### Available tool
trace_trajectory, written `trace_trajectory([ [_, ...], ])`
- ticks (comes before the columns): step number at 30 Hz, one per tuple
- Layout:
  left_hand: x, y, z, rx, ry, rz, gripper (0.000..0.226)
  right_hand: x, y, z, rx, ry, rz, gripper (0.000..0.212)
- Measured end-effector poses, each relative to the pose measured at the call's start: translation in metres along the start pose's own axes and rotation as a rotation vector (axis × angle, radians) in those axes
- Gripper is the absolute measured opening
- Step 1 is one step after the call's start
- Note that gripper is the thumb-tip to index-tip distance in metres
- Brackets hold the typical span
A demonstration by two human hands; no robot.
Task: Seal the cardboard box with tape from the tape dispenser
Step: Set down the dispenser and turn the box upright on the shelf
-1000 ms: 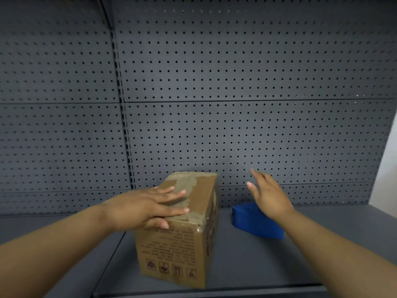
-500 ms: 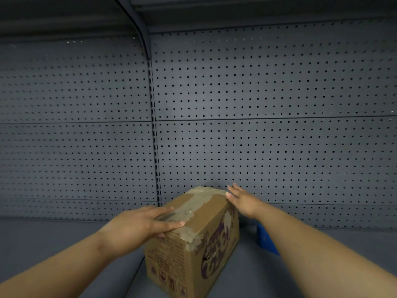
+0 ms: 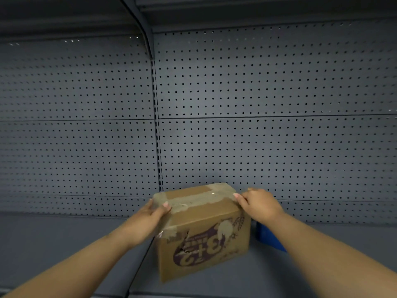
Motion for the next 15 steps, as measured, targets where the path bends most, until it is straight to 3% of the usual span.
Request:
trace_trajectory([
  [2, 0.003, -0.002, 0.011, 0.017, 0.182, -0.024, 0.069, 0.0, 0.006, -0.007, 0.089, 0.069, 0.023, 0.054],
  [4, 0.006, -0.007, 0.023, 0.024, 0.305, 0.0, 0.062, 0.007, 0.009, -0.009, 0.173, -0.021, 0.085, 0.053],
  [8, -0.004, -0.018, 0.032, 0.178, 0.355, 0.039, 0.053, 0.015, 0.01, 0.004, 0.203, -0.345, 0.124, 0.038],
  [12, -0.006, -0.026, 0.037, 0.294, 0.422, 0.12, 0.044, 0.007, 0.011, 0.026, 0.138, -0.723, 0.211, 0.047],
  [15, -0.003, -0.029, 0.046, 0.382, 0.599, 0.111, 0.04, 0.0, 0.016, 0.036, 0.306, -0.675, 0.301, 0.054],
])
Point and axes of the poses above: each hand's wrist, its own y-axis away from the middle knuckle, its own z-axis out of the palm, x = y × z, the point moved 4 cm from there along -y, towards the middle knuckle, and after that the axes turned 10 degrees about -z, right-handed, at the moved point
